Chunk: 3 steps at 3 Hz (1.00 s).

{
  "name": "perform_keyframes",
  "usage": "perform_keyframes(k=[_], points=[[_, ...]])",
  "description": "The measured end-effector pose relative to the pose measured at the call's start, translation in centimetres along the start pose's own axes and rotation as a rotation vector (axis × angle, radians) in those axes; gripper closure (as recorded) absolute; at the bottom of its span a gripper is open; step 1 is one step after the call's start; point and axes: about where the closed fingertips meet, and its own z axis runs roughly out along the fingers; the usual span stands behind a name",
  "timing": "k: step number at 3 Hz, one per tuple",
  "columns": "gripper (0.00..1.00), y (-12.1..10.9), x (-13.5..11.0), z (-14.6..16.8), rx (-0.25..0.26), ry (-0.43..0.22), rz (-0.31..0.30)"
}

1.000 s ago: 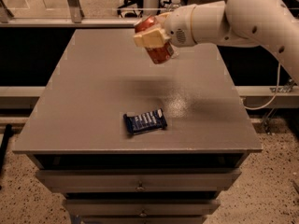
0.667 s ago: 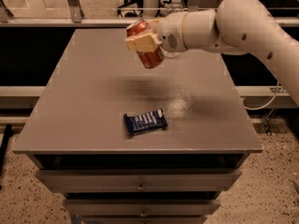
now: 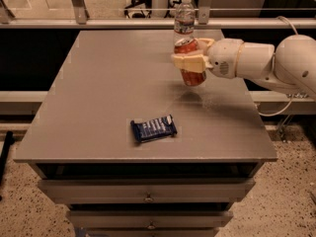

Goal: Place coke can upright

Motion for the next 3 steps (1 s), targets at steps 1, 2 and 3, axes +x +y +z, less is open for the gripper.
perform_keyframes(k=[1, 2, 3], points=[[0.99, -1.6, 1.4, -3.1, 0.035, -0.096, 0.043], [0.71, -2.3, 2.6, -4.5, 0.03, -0.178, 0.089], [0.48, -2.1, 3.5, -5.4, 0.013, -0.208, 0.09]])
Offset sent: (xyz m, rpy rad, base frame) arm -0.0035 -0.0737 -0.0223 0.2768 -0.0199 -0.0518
